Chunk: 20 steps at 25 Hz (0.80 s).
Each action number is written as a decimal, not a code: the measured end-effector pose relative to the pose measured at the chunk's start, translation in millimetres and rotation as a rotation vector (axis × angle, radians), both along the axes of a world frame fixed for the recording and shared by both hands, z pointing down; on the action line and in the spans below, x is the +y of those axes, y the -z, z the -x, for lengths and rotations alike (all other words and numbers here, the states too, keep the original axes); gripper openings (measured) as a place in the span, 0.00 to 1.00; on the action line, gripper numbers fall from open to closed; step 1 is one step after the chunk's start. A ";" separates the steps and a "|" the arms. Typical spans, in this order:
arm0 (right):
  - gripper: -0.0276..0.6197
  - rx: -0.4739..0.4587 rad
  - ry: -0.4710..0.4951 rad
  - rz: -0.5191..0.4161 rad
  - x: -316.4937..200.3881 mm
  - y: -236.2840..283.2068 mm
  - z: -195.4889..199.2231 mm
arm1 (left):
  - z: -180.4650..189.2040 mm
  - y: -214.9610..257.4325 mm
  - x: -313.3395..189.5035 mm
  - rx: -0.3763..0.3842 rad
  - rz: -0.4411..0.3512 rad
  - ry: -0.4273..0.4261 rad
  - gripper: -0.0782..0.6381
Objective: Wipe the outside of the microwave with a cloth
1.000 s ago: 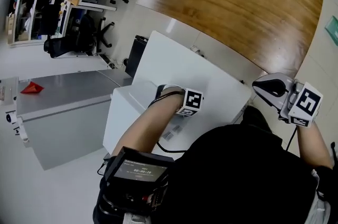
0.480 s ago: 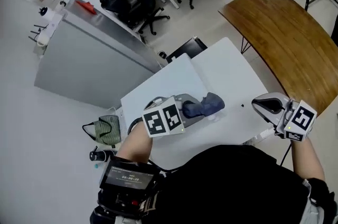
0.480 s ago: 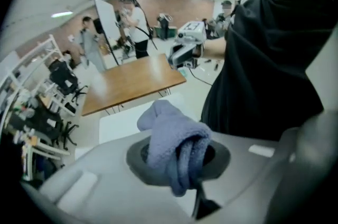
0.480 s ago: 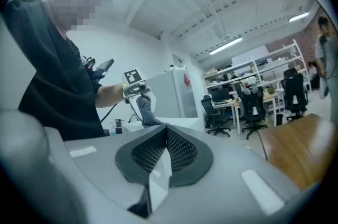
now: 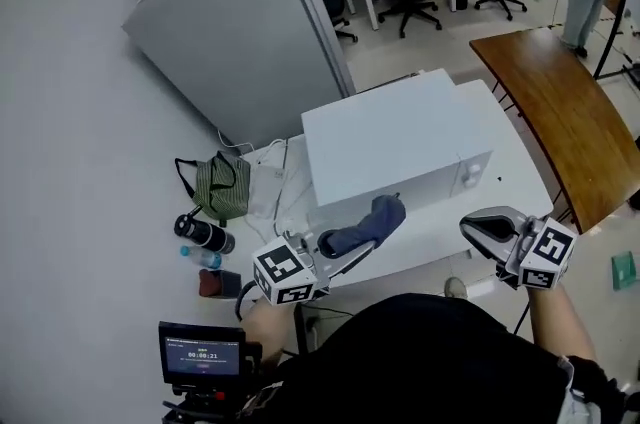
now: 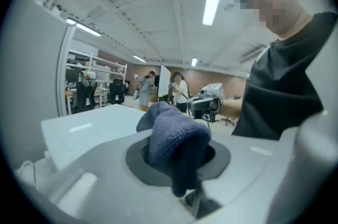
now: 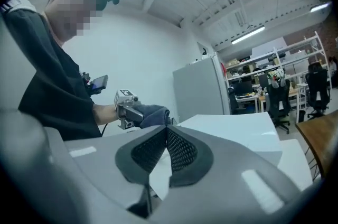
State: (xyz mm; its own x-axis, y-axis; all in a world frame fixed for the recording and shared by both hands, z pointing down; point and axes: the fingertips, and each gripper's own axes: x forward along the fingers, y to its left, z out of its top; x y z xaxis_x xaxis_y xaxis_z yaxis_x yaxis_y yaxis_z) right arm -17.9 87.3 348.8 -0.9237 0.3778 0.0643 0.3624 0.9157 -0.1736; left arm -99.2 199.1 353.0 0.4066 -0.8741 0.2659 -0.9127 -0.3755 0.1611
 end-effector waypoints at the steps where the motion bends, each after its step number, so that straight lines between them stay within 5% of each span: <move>1: 0.05 0.004 0.009 -0.011 7.7 4.3 -0.4 | 0.6 -2.8 13.6 0.045 -0.022 0.042 0.19; 11: 0.05 0.015 0.100 -0.071 7.5 8.5 -53.9 | -52.3 -25.0 55.3 0.185 -0.153 0.348 0.19; 20: 0.05 0.058 0.185 -0.020 -33.1 -22.4 -119.6 | -124.3 -10.5 9.2 0.203 -0.216 0.426 0.19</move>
